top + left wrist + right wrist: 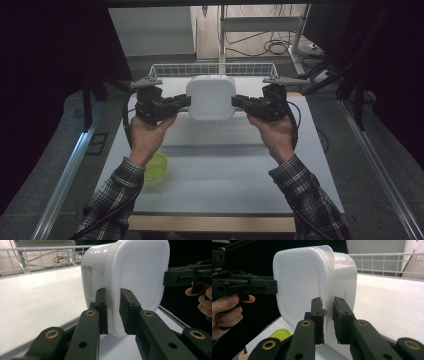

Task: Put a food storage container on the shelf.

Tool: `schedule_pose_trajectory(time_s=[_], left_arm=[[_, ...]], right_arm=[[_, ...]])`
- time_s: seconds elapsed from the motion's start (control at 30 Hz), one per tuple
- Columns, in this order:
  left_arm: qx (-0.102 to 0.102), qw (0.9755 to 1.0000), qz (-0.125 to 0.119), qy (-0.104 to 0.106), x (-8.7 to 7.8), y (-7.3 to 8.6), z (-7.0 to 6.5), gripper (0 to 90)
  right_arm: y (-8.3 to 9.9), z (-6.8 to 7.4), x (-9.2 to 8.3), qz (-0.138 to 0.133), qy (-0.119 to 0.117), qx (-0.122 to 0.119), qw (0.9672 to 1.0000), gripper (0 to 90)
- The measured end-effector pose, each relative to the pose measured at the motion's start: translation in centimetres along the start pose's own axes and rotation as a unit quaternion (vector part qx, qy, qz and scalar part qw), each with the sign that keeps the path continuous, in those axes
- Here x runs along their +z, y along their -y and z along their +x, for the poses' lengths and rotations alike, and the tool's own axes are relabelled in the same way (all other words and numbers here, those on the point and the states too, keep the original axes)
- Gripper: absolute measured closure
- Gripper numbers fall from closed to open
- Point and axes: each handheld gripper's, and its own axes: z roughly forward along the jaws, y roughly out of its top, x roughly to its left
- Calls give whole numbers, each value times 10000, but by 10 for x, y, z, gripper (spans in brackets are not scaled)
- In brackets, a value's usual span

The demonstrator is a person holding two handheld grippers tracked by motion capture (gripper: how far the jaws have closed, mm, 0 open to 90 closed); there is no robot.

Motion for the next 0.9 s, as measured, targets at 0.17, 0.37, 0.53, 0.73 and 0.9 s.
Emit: schedule_pose_trajectory(time_s=[0.17,0.37,0.53,0.73,0.9], left_arm=[[-40,10000,-50,-20,5,-11,7,779],[-101,9999,-18,-35,13,-18,15,778],[-185,9998,-6,4,21,-18,21,778],[-278,9996,31,26,27,-17,27,777],[-314,9995,51,19,31,-16,30,774]], right_arm=[[-13,-8,8,-18,35,113,9999,792],[-18,-15,15,-5,37,218,9998,790],[-21,-22,22,66,100,285,9995,788],[-21,-25,27,134,131,321,9993,787],[-20,-29,31,176,145,377,9990,783]])
